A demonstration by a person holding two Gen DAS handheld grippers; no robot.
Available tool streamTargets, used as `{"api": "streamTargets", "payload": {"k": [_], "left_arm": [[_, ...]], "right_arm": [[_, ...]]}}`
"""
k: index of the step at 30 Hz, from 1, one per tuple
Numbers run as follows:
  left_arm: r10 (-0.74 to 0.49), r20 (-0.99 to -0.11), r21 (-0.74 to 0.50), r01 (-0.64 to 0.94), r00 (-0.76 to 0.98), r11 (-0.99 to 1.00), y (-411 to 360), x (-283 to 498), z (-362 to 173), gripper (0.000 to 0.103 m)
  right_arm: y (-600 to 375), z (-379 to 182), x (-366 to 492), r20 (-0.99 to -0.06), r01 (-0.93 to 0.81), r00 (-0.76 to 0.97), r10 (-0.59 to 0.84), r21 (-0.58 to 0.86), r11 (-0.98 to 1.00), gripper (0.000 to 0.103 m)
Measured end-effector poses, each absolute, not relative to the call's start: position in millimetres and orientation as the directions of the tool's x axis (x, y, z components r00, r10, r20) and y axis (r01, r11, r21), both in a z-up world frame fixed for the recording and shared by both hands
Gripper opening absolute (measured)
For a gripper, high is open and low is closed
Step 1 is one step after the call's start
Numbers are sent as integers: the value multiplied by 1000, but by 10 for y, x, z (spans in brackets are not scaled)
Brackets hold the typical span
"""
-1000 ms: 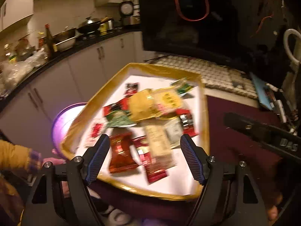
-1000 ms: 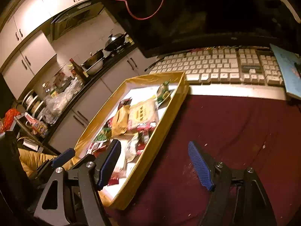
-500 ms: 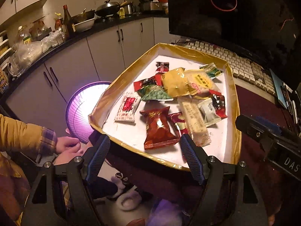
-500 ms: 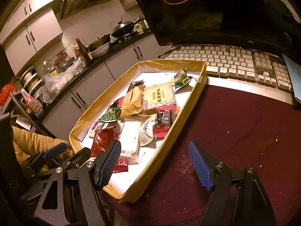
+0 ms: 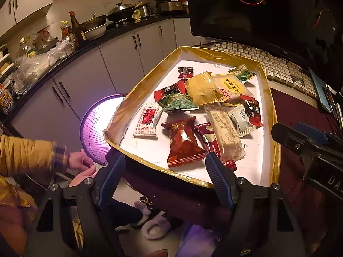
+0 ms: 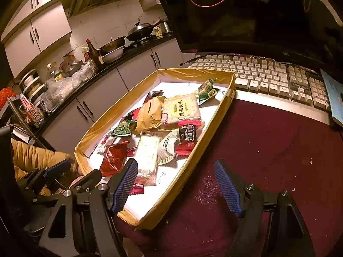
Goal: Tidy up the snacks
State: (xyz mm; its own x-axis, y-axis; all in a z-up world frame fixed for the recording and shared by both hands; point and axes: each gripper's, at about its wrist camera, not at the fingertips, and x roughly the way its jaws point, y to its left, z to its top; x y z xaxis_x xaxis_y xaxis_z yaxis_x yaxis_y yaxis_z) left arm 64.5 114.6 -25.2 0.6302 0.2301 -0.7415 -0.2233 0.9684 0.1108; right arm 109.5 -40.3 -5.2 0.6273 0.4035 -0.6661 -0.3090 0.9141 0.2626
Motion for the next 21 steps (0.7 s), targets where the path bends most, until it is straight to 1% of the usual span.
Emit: {"api": "streamTargets", "payload": {"k": [8,21], "left_arm": [[230,-744,121,-212,628,970,1119,637,-255,77],[235,-750,135,-204,619,970,1100,657,-276,77]], "right_arm": [[-391,10,1031,-655,-314,653,380,222,923,76],[-369,5,1058,-661,-321,645,384,222,921,76]]}}
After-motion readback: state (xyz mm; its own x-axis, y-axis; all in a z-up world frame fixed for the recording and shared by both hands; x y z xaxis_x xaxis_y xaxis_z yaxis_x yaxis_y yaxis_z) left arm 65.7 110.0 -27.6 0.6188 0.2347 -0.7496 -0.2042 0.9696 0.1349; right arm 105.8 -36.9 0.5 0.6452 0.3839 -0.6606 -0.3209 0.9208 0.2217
